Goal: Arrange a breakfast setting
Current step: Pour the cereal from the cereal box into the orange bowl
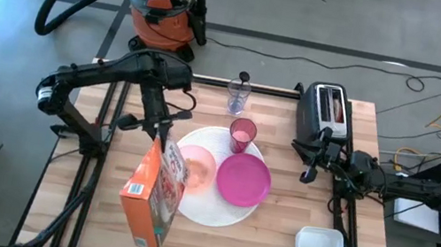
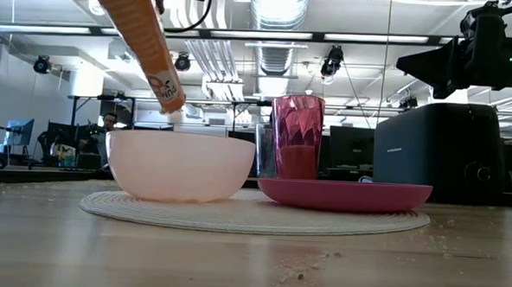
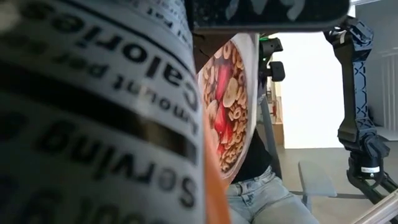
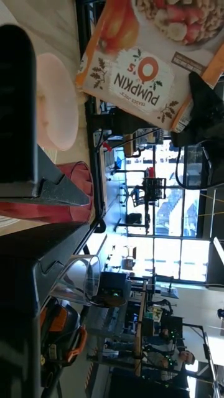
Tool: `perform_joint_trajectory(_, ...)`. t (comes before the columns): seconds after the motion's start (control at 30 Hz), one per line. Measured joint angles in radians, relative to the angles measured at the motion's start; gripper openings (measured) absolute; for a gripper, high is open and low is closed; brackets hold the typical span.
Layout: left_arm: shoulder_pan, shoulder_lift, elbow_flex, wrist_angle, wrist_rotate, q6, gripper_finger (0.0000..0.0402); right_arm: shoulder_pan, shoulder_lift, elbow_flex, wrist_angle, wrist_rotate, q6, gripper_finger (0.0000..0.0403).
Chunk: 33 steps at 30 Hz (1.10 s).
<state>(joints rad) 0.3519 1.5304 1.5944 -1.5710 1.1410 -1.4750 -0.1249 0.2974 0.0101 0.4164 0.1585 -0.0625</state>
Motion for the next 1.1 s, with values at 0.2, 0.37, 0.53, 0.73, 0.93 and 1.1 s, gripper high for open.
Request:
perform_joint_trajectory(0.2,0.0,0.001,0.0,0.0,-0.005,0.0,0.0,0.0,0.0,0.0,0.0,0.0,0.001,0.0043)
perform_joint_trajectory(0.37,0.004,0.003,-0.022,0.002,-0.014,0.0,0.0,0.0,0.0,0.0,0.0,0.0,0.001,0.0043)
perform_joint_trajectory(0.53,0.004,0.001,-0.04,0.003,-0.009,0.017,0.0,0.0,0.0,0.0,0.0,0.0,0.001,0.0043)
perform_joint_trajectory(0.73,0.019,0.004,-0.059,0.002,-0.005,0.051,0.0,0.0,0.0,0.0,0.0,0.0,0.0,0.0043)
perform_joint_trajectory(0.93,0.029,0.004,-0.074,0.0,0.001,0.058,0.0,0.0,0.0,0.0,0.0,0.0,0.001,0.0043)
perform_joint_trajectory(1.1,0.039,0.007,-0.071,0.0,-0.01,0.048,0.0,0.0,0.0,0.0,0.0,0.0,0.001,0.0043)
